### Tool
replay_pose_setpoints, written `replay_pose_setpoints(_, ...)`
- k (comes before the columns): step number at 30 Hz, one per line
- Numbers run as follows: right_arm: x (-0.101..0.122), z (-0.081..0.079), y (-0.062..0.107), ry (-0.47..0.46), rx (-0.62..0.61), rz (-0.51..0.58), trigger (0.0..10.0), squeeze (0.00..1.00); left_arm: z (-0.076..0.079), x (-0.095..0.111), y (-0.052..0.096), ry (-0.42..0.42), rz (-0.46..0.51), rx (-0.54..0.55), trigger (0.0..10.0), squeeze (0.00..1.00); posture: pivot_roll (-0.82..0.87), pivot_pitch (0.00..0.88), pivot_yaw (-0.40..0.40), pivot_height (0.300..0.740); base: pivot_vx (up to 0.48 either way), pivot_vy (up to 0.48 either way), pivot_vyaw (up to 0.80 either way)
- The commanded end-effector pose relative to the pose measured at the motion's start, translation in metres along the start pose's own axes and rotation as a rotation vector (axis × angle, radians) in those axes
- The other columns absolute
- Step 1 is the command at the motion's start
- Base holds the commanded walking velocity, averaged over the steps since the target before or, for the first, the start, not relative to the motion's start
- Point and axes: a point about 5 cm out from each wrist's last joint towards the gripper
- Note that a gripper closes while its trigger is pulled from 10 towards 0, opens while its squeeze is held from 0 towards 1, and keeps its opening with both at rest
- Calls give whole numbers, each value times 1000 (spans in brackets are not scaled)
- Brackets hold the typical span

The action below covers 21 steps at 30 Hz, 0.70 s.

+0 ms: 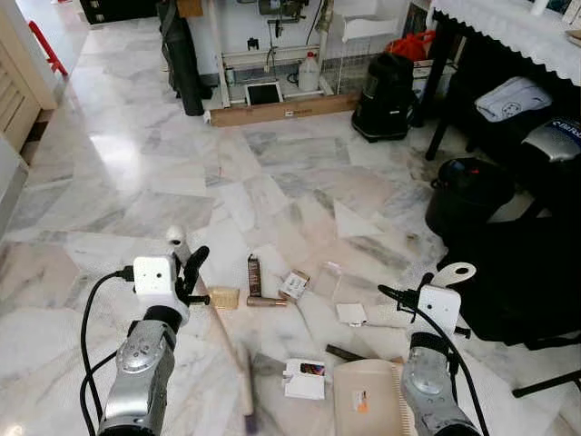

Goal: Sweep floor

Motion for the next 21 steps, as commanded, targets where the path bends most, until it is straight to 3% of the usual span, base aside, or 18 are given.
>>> replay_pose_setpoints(1,0,-3,0,-31,8,-15,10000,0,-5,6,-4,88,13,24,10000,0,150,68,22,740,0,0,0)
replay_pose_setpoints(4,0,-3,0,-32,11,-16,10000,0,-7,6,-6,121,10,31,10000,0,151,70,20,740,0,0,0)
replay_pose_setpoints(21,8,-8,-5,-40,30,-1,10000,0,-3,4,-4,112,-37,-46,10000,0,143,74,17,740,0,0,0)
Point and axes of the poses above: a point about 5 cm out from each wrist's last joint towards the gripper, its own y axis pointing back from the gripper into the wrist, its own x axis along the axis of the wrist's last joint, z = x × y, and after that the axes turned 13 degrees about y, right-handed
